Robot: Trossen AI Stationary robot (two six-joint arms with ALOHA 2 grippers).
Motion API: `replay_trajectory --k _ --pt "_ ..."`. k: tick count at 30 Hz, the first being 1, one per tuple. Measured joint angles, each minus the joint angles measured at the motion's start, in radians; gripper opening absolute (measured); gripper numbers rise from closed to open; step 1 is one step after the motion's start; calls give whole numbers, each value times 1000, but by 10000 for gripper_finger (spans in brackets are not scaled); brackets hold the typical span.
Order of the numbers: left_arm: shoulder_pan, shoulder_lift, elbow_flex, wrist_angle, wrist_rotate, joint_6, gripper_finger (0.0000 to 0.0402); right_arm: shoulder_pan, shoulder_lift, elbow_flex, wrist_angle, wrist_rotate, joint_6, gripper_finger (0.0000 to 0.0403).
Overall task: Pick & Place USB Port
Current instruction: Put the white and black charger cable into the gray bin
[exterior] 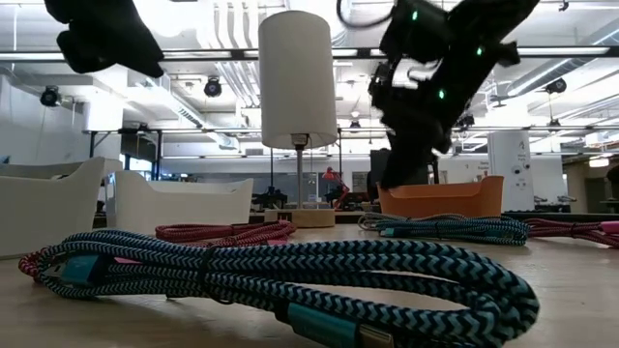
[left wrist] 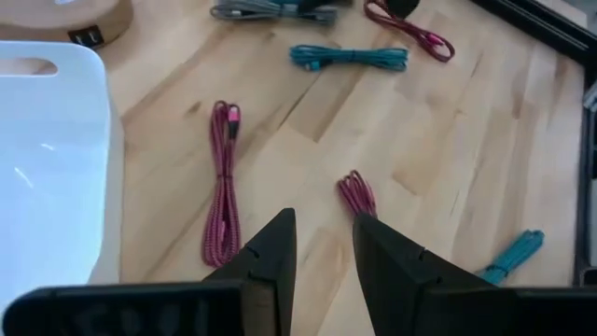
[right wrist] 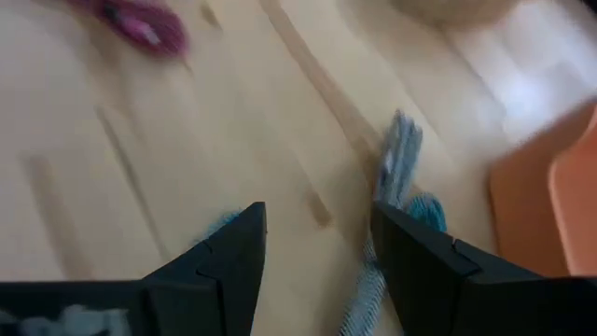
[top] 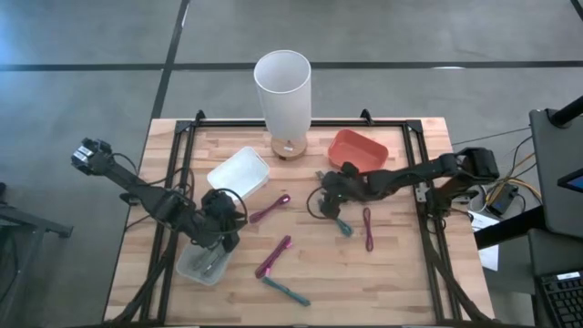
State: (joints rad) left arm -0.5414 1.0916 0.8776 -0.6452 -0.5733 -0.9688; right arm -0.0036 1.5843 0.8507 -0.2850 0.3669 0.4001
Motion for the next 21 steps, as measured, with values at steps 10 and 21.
replay_trajectory --k 10,21 --pt "3 0 -2 1 -5 7 100 -68 131 0 -52 2 183 192" --pt "3 0 -3 2 -5 8 100 -83 138 0 -54 1 199 131"
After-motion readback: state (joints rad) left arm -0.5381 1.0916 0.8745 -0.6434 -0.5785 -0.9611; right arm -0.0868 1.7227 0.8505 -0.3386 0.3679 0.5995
